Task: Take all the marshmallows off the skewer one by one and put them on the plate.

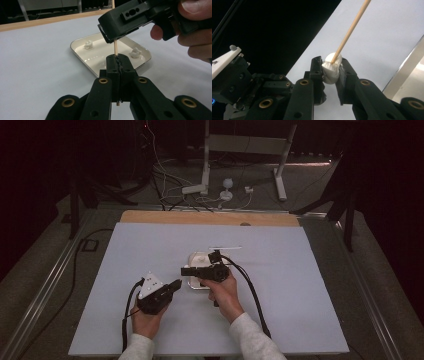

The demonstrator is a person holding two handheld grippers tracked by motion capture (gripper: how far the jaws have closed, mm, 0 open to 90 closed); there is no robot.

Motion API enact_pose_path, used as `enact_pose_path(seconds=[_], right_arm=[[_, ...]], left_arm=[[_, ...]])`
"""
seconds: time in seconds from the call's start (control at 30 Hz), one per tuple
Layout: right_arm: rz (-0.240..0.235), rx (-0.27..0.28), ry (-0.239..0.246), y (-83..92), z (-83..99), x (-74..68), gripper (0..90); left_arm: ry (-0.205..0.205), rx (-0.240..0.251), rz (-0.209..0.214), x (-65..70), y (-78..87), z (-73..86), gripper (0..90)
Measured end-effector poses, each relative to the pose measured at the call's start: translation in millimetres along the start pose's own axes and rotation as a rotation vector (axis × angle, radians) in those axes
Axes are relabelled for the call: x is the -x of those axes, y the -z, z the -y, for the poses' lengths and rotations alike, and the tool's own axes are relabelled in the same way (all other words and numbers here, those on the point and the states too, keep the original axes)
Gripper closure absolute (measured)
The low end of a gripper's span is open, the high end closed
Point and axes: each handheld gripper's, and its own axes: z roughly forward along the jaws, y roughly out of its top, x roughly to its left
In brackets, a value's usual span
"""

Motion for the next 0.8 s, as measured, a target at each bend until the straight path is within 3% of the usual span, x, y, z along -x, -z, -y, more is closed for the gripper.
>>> enact_pose_path(seconds=[0.47,0.73,0.8], right_arm=[[0.012,0.03,0.004,7.2,-6.1,0.3,78.2],[0.03,0.066,-0.006,20.0,-14.3,4.0,78.3],[0.048,0.083,-0.004,24.2,-16.8,4.1,79.0]], left_arm=[[-0.014,-0.001,0.006,1.8,1.5,-0.8,90.0],[-0.033,-0.009,0.016,4.6,1.9,-0.8,90.0],[-0.067,-0.048,-0.004,5.7,2.3,1.5,90.0]])
